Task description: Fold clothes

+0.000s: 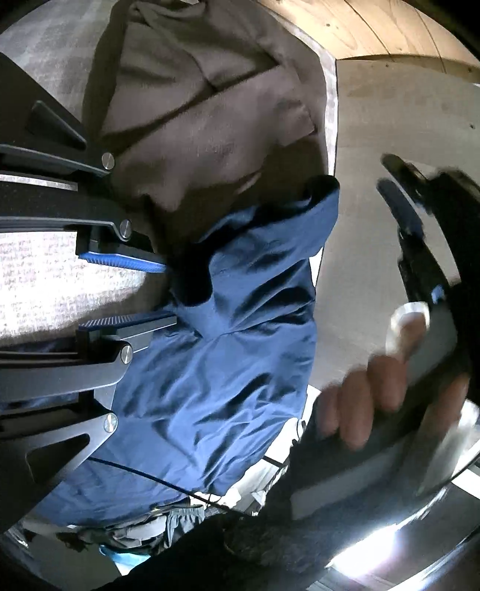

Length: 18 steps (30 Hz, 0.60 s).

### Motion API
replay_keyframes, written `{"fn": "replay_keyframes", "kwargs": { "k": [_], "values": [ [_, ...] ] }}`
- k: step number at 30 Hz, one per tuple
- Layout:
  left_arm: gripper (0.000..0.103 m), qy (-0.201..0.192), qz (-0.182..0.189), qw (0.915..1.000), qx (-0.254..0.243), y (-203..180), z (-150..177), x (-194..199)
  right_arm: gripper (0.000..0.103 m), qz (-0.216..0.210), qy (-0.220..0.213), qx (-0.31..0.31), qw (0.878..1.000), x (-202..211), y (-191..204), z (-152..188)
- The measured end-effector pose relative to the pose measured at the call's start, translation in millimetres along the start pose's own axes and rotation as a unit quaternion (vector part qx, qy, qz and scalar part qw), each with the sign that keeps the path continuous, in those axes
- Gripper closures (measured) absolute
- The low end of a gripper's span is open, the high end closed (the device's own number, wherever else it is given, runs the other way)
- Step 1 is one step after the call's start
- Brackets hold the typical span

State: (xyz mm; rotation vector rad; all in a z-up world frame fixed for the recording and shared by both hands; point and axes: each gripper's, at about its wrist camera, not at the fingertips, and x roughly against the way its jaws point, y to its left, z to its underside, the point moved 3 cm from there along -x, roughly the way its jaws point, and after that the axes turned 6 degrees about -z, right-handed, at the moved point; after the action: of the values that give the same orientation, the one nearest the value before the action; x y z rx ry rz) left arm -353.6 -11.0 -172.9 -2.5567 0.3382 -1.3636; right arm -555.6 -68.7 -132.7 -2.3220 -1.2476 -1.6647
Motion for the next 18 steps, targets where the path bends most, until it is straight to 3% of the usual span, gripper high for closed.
{"fn": "replay_keyframes", "kwargs": {
  "k": [2, 6, 10, 18],
  "values": [
    [0.082, 0.000, 0.000, 1.0000, -0.004, -1, 0, -2, 0.079, 0.015, 0.002, 0.013, 1.000, 15, -2, 11],
    [0.082, -0.001, 0.001, 0.9999, -0.012, -6, -3, -6, 0.079, 0.050, 0.063, 0.015, 0.997, 13, -15, 34],
    [0.082, 0.002, -0.002, 0.9998, -0.019, -8, -5, -7, 0.079, 0.033, 0.088, 0.000, 0.996, -6, -22, 42],
    [0.082, 0.007, -0.006, 0.9997, -0.024, -7, -2, -8, 0.079, 0.029, 0.097, 0.007, 0.995, -24, -15, 45]
  ]
}}
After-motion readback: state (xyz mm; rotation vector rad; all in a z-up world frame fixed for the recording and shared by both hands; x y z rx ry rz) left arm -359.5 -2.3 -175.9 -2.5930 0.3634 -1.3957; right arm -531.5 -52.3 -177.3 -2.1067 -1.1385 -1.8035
